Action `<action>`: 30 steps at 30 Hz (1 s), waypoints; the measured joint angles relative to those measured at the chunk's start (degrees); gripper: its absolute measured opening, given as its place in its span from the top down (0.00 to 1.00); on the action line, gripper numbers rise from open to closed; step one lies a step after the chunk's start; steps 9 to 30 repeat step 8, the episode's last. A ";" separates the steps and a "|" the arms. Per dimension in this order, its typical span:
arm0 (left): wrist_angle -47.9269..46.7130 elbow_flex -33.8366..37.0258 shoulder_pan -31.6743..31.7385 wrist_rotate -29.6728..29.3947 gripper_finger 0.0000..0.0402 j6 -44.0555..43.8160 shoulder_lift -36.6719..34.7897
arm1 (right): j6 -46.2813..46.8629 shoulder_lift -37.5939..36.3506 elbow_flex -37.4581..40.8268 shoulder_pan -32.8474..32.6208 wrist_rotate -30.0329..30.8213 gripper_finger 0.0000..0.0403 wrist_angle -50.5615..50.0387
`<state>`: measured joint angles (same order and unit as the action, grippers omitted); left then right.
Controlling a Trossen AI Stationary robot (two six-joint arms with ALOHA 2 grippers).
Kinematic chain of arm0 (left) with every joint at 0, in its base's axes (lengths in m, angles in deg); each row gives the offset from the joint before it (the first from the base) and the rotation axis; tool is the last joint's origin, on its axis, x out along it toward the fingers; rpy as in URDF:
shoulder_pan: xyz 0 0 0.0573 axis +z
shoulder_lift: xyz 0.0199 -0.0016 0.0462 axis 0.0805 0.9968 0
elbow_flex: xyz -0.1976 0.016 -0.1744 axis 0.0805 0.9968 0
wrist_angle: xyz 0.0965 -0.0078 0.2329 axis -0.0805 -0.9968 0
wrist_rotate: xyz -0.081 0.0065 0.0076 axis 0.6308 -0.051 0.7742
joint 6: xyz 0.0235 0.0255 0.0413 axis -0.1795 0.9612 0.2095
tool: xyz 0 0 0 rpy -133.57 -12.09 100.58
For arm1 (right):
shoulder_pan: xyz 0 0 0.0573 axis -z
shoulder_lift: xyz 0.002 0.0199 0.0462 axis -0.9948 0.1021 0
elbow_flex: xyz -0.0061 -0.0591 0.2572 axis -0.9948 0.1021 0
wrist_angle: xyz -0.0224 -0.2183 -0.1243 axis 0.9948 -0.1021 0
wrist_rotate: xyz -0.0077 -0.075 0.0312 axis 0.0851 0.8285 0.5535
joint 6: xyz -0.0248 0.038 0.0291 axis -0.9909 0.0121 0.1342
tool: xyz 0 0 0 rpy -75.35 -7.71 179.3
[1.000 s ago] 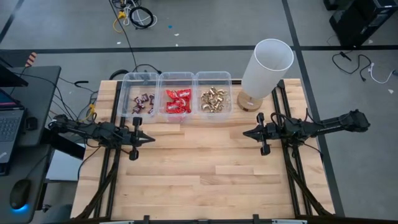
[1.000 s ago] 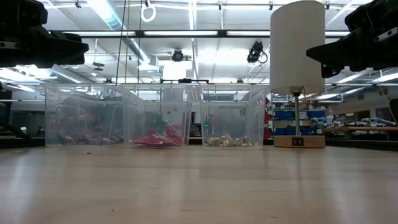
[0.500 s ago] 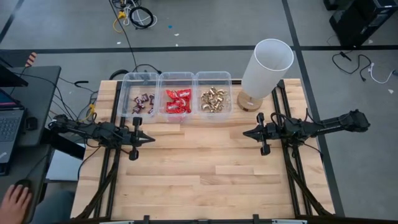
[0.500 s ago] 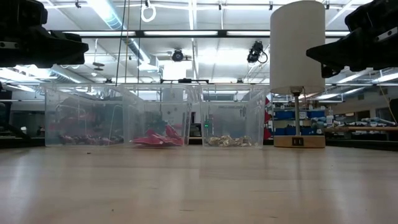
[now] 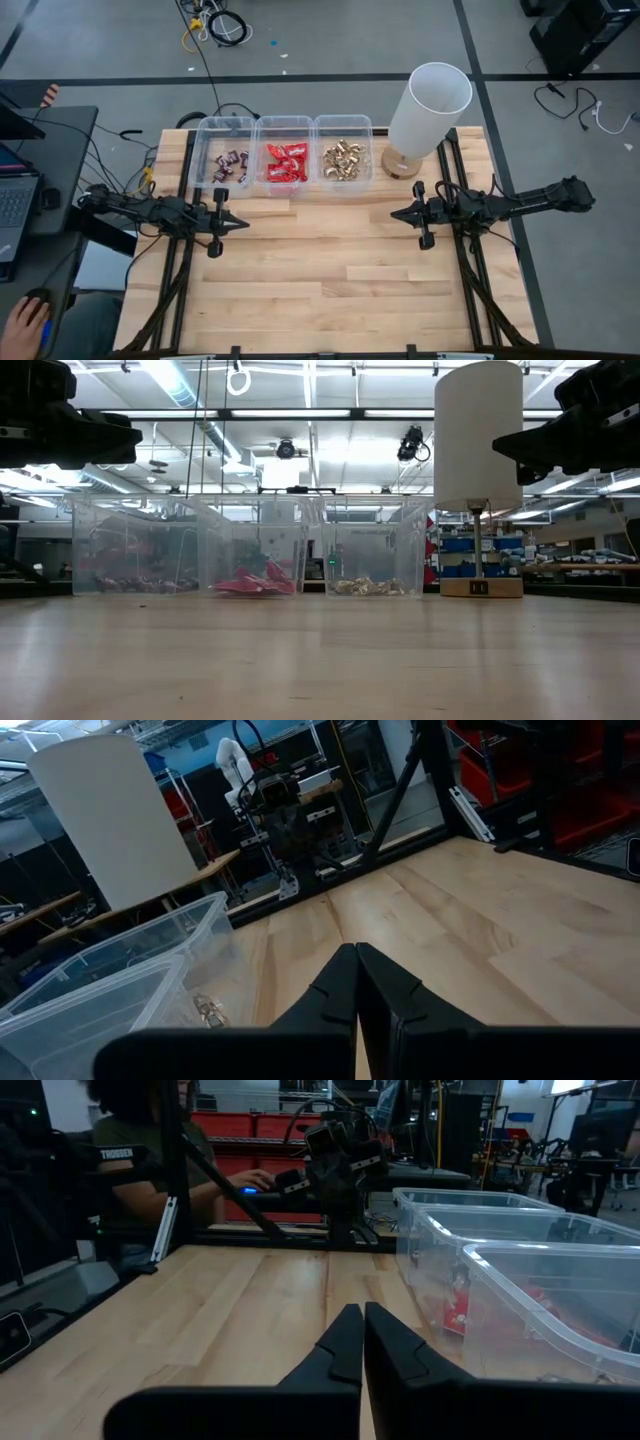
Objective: Sort candy
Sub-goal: Return to Home Position
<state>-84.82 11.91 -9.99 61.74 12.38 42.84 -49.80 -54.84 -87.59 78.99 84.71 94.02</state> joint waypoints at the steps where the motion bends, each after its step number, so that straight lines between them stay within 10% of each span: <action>1: -0.02 0.00 0.00 0.00 0.98 0.00 0.00 | 0.00 0.00 0.00 0.00 -0.02 1.00 0.02; 30: 0.00 0.00 0.00 -0.02 0.98 0.00 0.00 | 0.00 0.00 0.00 0.00 0.00 1.00 0.00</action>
